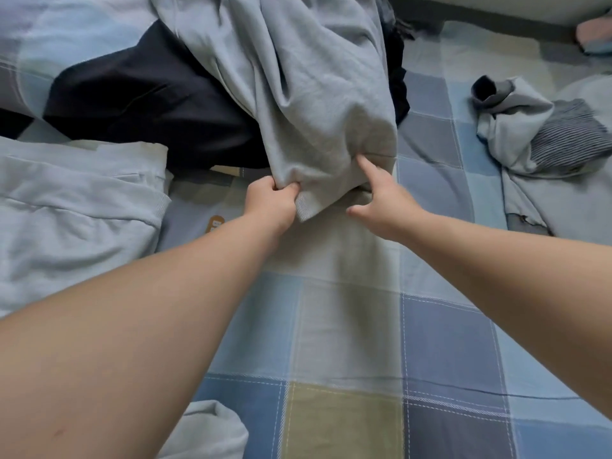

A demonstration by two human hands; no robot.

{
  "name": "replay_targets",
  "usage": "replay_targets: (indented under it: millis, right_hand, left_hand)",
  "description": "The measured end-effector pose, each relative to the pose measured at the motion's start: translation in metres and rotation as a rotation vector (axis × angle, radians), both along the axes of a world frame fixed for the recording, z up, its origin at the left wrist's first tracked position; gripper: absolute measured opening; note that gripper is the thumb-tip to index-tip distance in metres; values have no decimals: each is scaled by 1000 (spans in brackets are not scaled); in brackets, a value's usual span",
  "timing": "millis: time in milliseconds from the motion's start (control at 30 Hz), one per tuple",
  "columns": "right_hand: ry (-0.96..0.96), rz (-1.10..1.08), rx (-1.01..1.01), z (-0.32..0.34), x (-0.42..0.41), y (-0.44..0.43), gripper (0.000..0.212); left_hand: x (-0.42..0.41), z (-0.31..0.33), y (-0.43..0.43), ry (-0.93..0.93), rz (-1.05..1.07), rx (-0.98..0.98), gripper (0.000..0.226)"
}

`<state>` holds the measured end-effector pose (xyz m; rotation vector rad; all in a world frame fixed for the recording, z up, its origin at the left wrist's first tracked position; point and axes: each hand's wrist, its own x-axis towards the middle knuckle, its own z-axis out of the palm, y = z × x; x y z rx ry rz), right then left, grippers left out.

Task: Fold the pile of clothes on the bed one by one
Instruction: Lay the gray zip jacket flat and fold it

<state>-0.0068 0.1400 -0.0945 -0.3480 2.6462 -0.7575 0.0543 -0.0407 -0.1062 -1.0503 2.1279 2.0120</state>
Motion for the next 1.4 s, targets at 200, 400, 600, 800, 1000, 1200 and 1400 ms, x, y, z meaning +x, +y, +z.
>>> replay_targets:
  millis: [200,400,600,800,1000,1200,1400]
  right_hand:
    - [13,91,92,27,31,11,94]
    - [69,92,-20,97,72,7,83]
    - [110,183,-48,214,125,-2,57]
    - [206,150,-198,325,201,16,24]
    - [197,-137,-410,448,244,74,30]
    - [234,-203,-752,577,264,168,27]
    - [219,-55,-898,671,290,271,24]
  left_hand:
    - [41,49,12,-39,24,244,9]
    - [79,141,24,-100,-72,394,6]
    - [128,272,27,-51,-128,430,6]
    - [182,407,40,52,-160,407,6]
    - [213,533,69,165,-235,237,10]
    - [240,630,148,294,-220,53,14]
    - [258,687,249,408,-130,-71,10]
